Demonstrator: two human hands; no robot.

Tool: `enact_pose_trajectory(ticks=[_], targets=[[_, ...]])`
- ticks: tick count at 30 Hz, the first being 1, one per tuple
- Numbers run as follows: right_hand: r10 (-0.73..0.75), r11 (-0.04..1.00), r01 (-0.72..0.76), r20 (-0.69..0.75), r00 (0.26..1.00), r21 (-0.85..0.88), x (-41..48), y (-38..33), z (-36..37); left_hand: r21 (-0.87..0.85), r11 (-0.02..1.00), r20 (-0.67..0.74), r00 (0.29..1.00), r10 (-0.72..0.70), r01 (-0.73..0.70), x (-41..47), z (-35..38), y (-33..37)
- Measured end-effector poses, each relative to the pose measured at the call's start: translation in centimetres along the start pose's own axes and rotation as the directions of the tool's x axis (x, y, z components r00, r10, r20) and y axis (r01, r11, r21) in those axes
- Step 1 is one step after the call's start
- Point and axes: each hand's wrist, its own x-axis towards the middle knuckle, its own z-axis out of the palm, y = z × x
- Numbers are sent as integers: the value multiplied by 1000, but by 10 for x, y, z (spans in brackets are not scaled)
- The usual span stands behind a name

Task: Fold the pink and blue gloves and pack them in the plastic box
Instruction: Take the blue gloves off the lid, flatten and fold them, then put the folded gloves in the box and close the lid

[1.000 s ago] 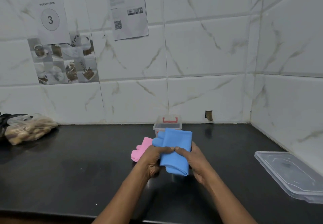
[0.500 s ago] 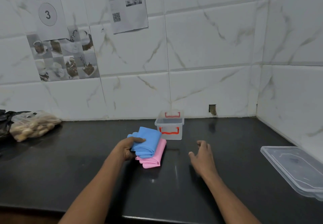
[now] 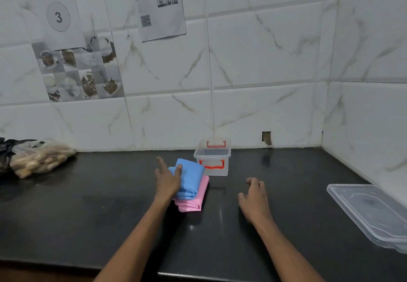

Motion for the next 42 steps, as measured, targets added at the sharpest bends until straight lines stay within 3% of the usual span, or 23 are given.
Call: enact_pose_trajectory(ticks=[2,6,9,11,15,17,19,20,21,23,25,27,31,34,42], targets=[[-5,1000,5,1,1000,-11,0,0,0,18,999,-8,999,-47,47,5,-3,-4],[-15,999,16,8,1000,-35,1,1,2,172,982,-37,996,86,-79,9,-8,2],[-22,999,22,18,1000,-46,1,2,3,444,870,139,976,169,-214,9,2,-3],[-25,998,26,16,1000,-48,1,2,3,545,815,240,968,72,-196,6,8,-11],[-26,998,26,1,1000,-50,1,3,3,565,824,137,990,-43,-42,3,2,10],[-30,998,30,-9,1000,-48,2,4,4,598,795,26,994,105,-100,-2,-2,31],[-29,999,29,-15,999,-42,2,4,5,456,833,-77,918,389,-315,-9,3,53],[-29,999,28,-18,999,-39,2,4,5,322,863,-110,891,441,-388,-12,9,65],[-31,999,30,-22,999,-38,2,4,5,157,915,-88,918,387,-371,-14,15,77],[-38,999,37,-29,999,-40,2,5,4,-84,981,89,980,180,-172,-14,34,99],[-42,998,41,-30,999,-42,3,6,5,-75,997,261,964,48,-30,-14,54,113],[-49,998,48,-28,998,-48,3,7,5,-12,999,301,953,-30,35,-10,73,115],[-53,998,52,-22,998,-45,5,7,6,-39,996,248,966,-71,83,4,97,111],[-71,997,70,-28,997,-35,6,8,7,-169,963,212,962,-171,208,14,104,105],[-85,996,84,-43,995,-26,8,8,7,-275,933,145,970,-196,230,20,110,97]])
